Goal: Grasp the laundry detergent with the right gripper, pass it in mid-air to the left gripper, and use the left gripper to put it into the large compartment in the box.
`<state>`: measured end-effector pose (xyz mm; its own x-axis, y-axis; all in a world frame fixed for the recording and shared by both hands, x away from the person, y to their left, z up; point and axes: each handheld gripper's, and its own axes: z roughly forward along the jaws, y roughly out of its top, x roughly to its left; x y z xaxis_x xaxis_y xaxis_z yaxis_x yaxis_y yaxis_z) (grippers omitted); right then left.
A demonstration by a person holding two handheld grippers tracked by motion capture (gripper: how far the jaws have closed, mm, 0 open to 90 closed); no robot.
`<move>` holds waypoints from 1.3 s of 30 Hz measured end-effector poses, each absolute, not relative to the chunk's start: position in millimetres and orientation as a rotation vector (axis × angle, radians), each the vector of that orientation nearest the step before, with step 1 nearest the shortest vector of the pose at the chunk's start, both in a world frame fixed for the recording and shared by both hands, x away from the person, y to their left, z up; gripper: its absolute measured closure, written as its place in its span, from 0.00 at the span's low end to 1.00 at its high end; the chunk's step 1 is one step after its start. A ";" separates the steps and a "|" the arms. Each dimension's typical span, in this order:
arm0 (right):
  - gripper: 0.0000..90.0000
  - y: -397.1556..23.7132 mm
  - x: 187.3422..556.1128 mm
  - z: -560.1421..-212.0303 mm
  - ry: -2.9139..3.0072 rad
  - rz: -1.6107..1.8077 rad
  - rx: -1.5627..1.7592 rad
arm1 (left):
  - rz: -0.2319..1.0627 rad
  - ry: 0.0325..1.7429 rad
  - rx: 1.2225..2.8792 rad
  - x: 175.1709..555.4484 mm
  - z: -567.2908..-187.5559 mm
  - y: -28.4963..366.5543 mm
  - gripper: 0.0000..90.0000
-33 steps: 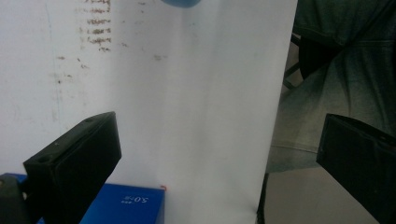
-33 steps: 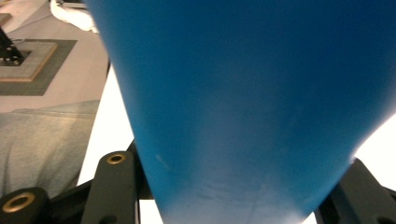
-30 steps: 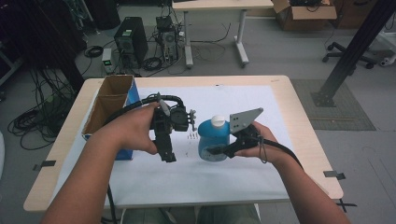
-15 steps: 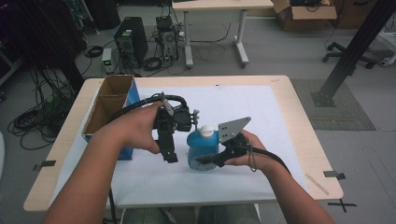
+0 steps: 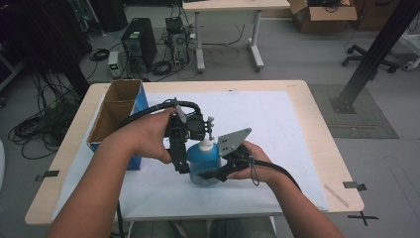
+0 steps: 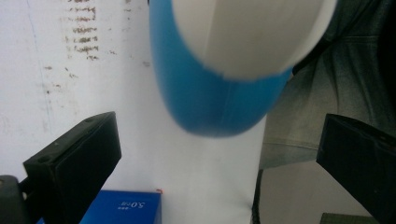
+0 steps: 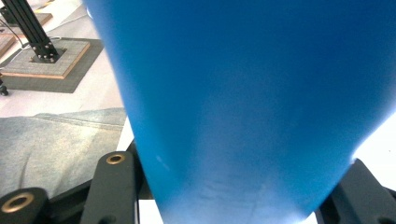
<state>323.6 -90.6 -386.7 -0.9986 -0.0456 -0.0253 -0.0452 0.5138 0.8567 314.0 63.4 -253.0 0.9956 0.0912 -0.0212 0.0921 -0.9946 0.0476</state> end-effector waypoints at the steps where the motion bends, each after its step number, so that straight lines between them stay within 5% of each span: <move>1: 0.50 -88.6 323.7 -387.1 -2.734 -1.546 0.086 | -0.031 0.137 3.089 313.8 -253.1 62.9 0.00; 33: 0.50 -54.4 321.4 -384.1 -2.743 -1.574 0.108 | -0.015 0.117 3.111 309.0 -262.6 55.1 0.01; 39: 0.50 -54.1 321.0 -383.6 -2.744 -1.575 0.117 | -0.024 0.104 3.112 308.7 -263.0 54.1 0.07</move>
